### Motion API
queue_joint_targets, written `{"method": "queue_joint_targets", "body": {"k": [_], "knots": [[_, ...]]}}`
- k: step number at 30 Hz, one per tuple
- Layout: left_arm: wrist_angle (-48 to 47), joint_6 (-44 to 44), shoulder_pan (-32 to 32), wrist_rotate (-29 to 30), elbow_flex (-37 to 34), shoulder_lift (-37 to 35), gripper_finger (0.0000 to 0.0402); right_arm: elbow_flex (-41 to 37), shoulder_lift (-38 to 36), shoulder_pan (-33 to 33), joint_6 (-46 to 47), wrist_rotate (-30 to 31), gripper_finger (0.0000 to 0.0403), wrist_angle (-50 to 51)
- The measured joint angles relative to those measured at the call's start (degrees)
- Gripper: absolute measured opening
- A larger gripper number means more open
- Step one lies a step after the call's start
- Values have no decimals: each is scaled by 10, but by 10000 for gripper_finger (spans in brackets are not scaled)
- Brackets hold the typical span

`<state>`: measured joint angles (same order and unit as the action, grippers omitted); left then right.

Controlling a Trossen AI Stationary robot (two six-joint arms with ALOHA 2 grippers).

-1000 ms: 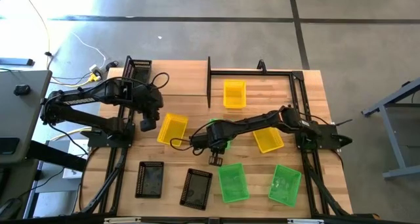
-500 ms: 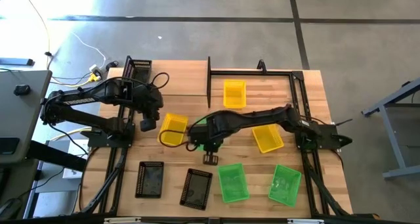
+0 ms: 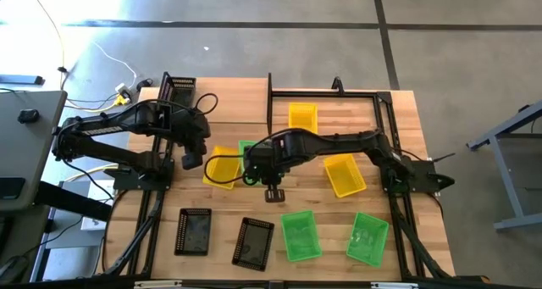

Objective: Stack baskets on shelf by color
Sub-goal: Put the top left green bin on the shelf

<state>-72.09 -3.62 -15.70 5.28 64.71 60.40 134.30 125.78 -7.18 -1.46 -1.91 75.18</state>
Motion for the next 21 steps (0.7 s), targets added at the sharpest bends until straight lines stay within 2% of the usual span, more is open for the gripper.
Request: {"method": "queue_joint_targets", "body": {"k": [8,14,19,21], "knots": [[0,-23,0,1,0,0,74,6,-6,20,-94,35,0,-35],[-1,-48,0,2,0,0,74,7,-18,50,-110,73,0,-41],[0,-54,0,1,0,0,74,7,-23,78,-130,84,0,-72],[-1,-59,0,1,0,0,74,7,-23,86,-138,106,0,-91]]}}
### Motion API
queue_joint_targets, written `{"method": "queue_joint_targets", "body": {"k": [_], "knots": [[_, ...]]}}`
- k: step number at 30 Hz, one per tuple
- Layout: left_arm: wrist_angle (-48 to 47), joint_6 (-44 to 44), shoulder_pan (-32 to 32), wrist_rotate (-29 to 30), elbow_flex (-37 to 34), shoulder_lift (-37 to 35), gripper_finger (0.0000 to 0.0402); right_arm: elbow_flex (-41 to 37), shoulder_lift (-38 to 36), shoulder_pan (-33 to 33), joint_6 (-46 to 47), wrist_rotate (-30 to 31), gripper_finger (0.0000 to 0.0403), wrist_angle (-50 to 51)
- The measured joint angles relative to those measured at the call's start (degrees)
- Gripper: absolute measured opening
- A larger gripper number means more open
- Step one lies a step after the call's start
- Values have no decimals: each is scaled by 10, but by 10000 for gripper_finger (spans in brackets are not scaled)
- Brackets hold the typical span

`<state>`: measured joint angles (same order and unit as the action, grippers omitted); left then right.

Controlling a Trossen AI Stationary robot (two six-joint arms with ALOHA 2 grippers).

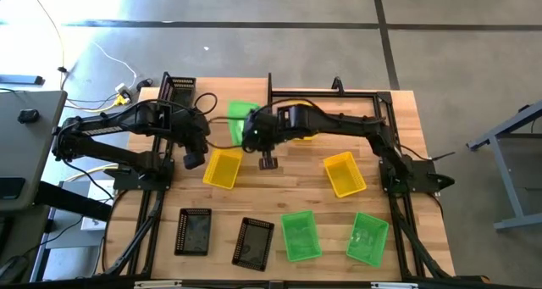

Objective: Stack baskets on shelf by color
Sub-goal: Put the top left green bin on the shelf

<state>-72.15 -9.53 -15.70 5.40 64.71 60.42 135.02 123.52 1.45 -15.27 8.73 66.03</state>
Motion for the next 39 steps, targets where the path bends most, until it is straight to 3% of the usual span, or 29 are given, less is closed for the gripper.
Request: {"method": "queue_joint_targets", "body": {"k": [14,39], "knots": [[0,-25,0,1,0,0,74,0,0,70,-35,87,0,-46],[0,-23,0,2,0,0,74,-21,31,96,-6,52,0,-45]]}}
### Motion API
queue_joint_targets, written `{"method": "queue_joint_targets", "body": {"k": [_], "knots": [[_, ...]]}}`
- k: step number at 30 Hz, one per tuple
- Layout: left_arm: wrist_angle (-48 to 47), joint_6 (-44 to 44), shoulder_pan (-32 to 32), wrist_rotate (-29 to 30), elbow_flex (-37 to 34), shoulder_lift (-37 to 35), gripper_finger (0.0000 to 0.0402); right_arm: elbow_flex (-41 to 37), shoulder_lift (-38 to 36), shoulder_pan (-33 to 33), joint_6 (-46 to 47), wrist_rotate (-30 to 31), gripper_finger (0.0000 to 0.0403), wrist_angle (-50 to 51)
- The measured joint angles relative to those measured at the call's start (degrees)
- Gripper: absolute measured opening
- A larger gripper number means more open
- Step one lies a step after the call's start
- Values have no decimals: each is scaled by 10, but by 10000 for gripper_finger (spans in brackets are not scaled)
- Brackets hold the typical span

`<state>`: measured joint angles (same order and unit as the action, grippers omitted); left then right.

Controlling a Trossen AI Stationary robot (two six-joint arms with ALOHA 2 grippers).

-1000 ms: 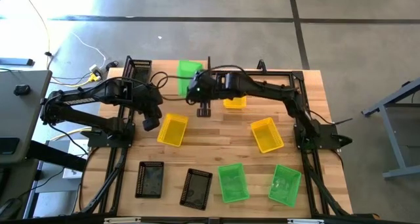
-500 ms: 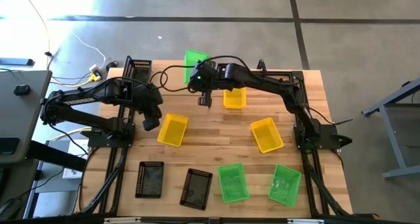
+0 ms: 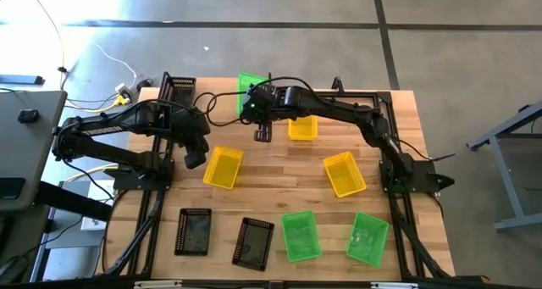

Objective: Stack baskets on shelf by color
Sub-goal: Put the top left green bin on the shelf

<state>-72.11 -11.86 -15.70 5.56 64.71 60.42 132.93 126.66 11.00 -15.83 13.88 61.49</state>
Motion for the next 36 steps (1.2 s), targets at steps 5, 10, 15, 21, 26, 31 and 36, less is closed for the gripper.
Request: {"method": "queue_joint_targets", "body": {"k": [5,10,15,21,26,31,36], "knots": [[0,0,0,0,0,0,74,0,1,2,4,0,0,1],[0,-1,0,-3,0,0,74,0,1,6,8,-5,0,1],[0,-1,0,-4,0,0,74,0,1,7,24,-5,0,2],[0,-1,0,-4,0,0,74,0,1,11,31,-4,3,4],[0,-1,0,-4,0,0,74,0,1,13,44,-1,29,4],[0,-1,0,-4,0,0,74,0,1,13,52,1,53,3],[0,0,0,-4,0,0,74,0,1,13,56,-5,57,-13]]}}
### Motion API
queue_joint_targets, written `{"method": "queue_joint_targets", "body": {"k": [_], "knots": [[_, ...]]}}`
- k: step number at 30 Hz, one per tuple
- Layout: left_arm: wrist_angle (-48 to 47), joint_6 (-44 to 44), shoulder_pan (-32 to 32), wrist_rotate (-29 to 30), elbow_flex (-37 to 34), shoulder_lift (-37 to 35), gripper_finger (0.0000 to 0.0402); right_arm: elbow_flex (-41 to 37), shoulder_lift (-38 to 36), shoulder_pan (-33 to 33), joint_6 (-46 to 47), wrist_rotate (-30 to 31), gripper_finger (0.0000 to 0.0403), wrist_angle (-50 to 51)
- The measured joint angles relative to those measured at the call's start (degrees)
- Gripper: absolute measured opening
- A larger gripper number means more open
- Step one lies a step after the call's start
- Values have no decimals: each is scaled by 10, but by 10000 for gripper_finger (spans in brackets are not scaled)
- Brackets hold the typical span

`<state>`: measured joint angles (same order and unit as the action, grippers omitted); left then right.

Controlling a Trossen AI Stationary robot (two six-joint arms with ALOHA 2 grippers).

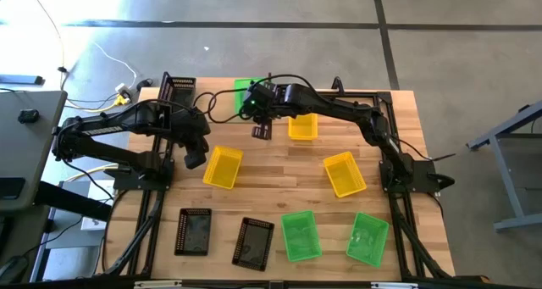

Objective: Stack baskets on shelf by color
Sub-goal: Put the top left green bin on the shelf, then put the bottom left yellow bin on the shelf

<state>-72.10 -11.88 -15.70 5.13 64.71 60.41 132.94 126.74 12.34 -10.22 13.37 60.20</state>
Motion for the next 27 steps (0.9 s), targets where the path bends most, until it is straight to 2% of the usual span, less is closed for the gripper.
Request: {"method": "queue_joint_targets", "body": {"k": [15,21,27], "knots": [[0,0,1,0,0,0,74,6,-17,-2,61,-3,57,-1],[0,14,30,-17,0,0,74,6,-29,-11,79,5,57,0],[0,15,65,-42,0,0,74,6,-53,-27,103,48,57,4]]}}
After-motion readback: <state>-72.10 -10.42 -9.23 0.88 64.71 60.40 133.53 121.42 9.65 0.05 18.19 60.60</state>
